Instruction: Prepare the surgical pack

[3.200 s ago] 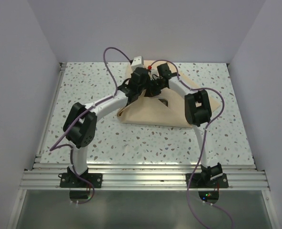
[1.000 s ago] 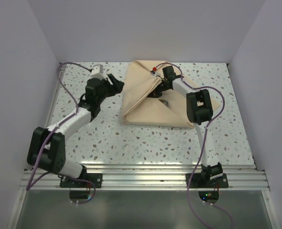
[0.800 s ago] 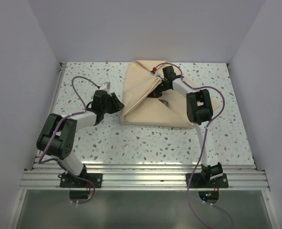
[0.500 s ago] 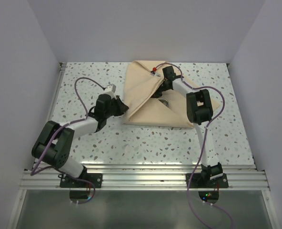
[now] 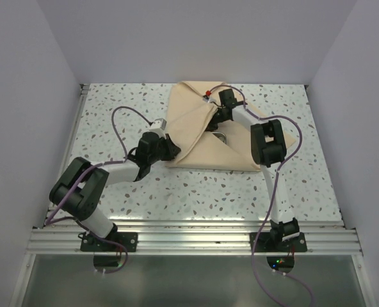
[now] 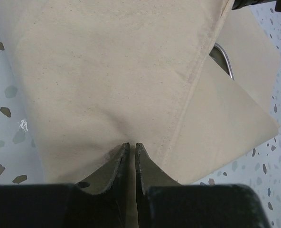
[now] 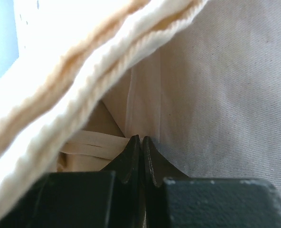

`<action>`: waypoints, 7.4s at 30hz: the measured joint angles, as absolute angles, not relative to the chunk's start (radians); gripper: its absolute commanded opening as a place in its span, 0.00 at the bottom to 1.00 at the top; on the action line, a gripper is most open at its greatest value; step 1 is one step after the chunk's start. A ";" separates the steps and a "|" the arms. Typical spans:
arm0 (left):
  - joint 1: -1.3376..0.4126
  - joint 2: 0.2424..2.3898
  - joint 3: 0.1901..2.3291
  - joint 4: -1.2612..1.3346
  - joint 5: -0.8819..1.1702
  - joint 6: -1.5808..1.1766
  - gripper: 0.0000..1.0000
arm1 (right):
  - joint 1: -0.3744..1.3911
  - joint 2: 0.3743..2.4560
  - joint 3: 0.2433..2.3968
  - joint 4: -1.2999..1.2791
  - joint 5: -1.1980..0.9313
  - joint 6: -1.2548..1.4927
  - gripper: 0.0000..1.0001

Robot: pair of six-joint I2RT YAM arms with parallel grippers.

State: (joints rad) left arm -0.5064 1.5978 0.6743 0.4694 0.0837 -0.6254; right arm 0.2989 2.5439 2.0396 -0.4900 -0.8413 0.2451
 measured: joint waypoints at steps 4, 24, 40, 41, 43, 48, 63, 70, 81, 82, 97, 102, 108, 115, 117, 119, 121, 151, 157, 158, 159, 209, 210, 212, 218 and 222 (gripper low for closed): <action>-0.506 1.621 0.672 0.496 0.097 -0.626 0.13 | 0.295 2.544 2.038 -0.486 -0.849 0.267 0.08; -0.507 1.623 0.656 0.535 0.108 -0.624 0.12 | 0.076 2.279 1.658 -0.245 -0.683 0.578 0.55; -0.507 1.623 0.656 0.535 0.112 -0.623 0.12 | 0.065 2.145 1.404 0.051 -0.683 0.772 0.89; -0.506 1.623 0.656 0.535 0.113 -0.623 0.12 | 0.064 2.145 1.399 0.065 -0.685 0.780 0.90; -0.507 1.623 0.656 0.535 0.116 -0.623 0.12 | 0.064 2.144 1.391 0.088 -0.691 0.791 0.90; -0.507 1.623 0.656 0.536 0.120 -0.623 0.12 | 0.064 2.106 1.342 0.133 -0.677 0.819 0.90; -0.506 1.623 0.656 0.536 0.126 -0.616 0.12 | 0.113 2.075 1.322 0.232 -0.661 0.882 0.91; -0.506 1.623 0.656 0.536 0.127 -0.616 0.12 | 0.138 2.103 1.351 0.221 -0.645 0.877 0.73; -0.507 1.618 0.656 0.537 0.136 -0.604 0.12 | 0.137 2.116 1.354 0.181 -0.624 0.861 0.28; -0.508 1.617 0.656 0.537 0.138 -0.603 0.12 | 0.137 2.116 1.353 0.178 -0.617 0.859 0.28; -0.534 1.561 0.645 0.535 0.144 -0.582 0.12 | 0.137 2.078 1.352 0.037 -0.480 0.754 0.00; -0.540 1.514 0.604 0.534 0.144 -0.582 0.12 | 0.136 2.078 1.352 0.016 -0.467 0.738 0.00; -0.540 1.505 0.533 0.547 0.160 -0.591 0.12 | 0.136 2.086 1.352 0.011 -0.462 0.727 0.00; -0.545 1.544 0.508 0.634 0.176 -0.618 0.11 | 0.136 2.111 1.352 0.007 -0.462 0.721 0.02; -0.546 1.547 0.508 0.640 0.176 -0.620 0.11 | 0.135 2.111 1.352 0.008 -0.463 0.720 0.10; -0.548 1.546 0.503 0.646 0.175 -0.621 0.11 | 0.133 2.111 1.353 0.007 -0.463 0.717 0.22; -0.556 1.540 0.499 0.647 0.164 -0.620 0.12 | 0.130 2.111 1.357 0.002 -0.461 0.706 0.40; -0.567 1.360 0.600 0.357 0.115 -0.524 0.24 | -0.191 1.782 1.178 -0.289 0.253 0.557 0.50; -0.498 1.314 0.586 0.358 0.128 -0.503 0.25 | -0.239 1.832 1.178 -0.283 0.261 0.551 0.53; -0.489 1.312 0.580 0.360 0.131 -0.503 0.25 | -0.244 1.840 1.178 -0.277 0.260 0.551 0.54; -0.481 1.311 0.573 0.361 0.135 -0.503 0.25 | -0.247 1.847 1.178 -0.271 0.260 0.550 0.54; -0.383 1.393 0.635 0.267 0.043 -0.520 0.51 | 0.245 1.725 1.438 -0.331 0.377 0.469 0.00; -0.377 1.405 0.641 0.266 0.044 -0.522 0.52 | 0.255 1.727 1.447 -0.340 0.376 0.468 0.00; -0.369 1.437 0.659 0.263 0.052 -0.527 0.53 | 0.269 1.733 1.463 -0.354 0.375 0.466 0.00; -0.368 1.550 0.728 0.260 0.088 -0.539 0.54 | 0.332 1.780 1.539 -0.394 0.374 0.456 0.00; -0.368 1.610 0.783 0.260 0.100 -0.540 0.50 | 0.372 1.814 1.578 -0.409 0.373 0.453 0.00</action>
